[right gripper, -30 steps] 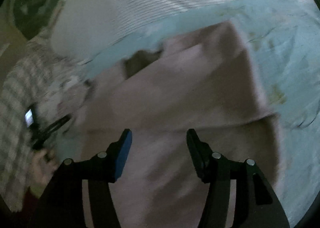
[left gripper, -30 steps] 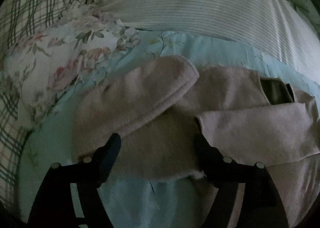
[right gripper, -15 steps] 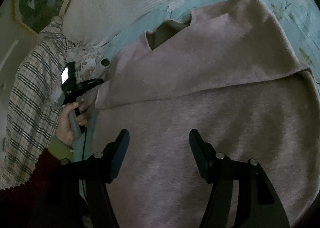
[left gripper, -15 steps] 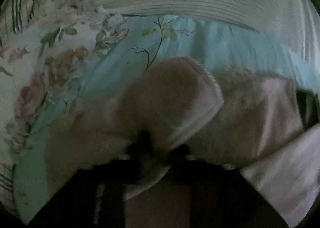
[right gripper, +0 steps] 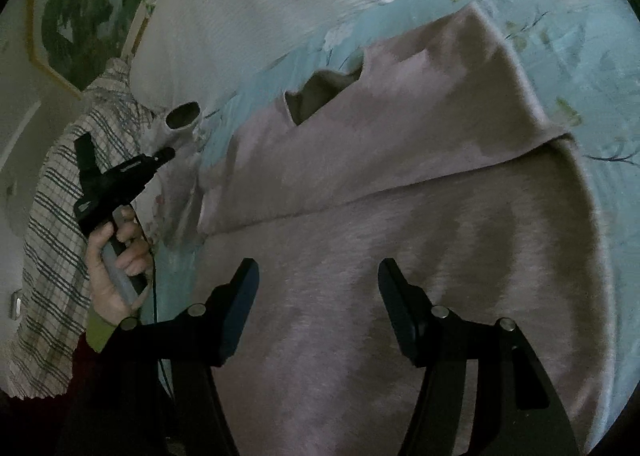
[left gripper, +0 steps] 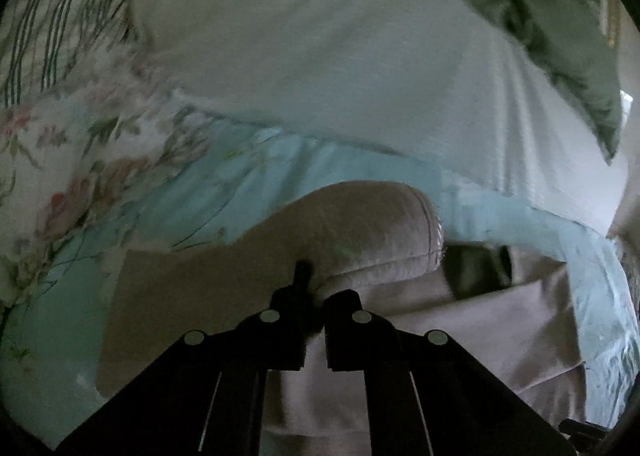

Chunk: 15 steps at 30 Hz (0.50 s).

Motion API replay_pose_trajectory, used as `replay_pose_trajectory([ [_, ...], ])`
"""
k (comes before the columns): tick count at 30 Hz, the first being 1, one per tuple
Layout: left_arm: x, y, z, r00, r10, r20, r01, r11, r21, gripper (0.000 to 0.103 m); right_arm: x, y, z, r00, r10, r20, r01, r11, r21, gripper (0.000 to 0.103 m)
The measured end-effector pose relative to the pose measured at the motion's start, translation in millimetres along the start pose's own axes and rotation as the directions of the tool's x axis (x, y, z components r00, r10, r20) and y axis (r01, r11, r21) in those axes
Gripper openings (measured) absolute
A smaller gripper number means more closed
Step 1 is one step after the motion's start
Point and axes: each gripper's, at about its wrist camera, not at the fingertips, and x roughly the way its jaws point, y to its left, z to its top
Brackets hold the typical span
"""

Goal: Fold small clothes

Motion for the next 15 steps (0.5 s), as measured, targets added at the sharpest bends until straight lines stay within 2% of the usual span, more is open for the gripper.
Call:
replay_pose_trajectory([
  [5, -16, -72, -8, 0.989, -0.146, 0.011, 0.146, 0.989, 0.031, 0.004, -35, -20, 0, 0.993, -0.041, 0.110, 0.036, 0.998, 0.046, 0.063],
  [10, -16, -175, -36, 0.950, -0.310, -0.030, 0.311, 0.945, 0.102, 0.004, -63, -47, 1, 0.980, -0.092, 0.177, 0.071, 0.990, 0.120, 0.063],
  [13, -1, -231, -59, 0.929, -0.360, -0.082, 0.369, 0.918, 0.147, 0.005, -75, -62, 0, 0.974, -0.118, 0.193, 0.089, 0.984, 0.152, 0.063],
  [15, 7, -262, -75, 0.926, -0.362, -0.107, 0.376, 0.909, 0.182, 0.005, -81, -69, -1, 0.972, -0.130, 0.197, 0.098, 0.981, 0.164, 0.063],
])
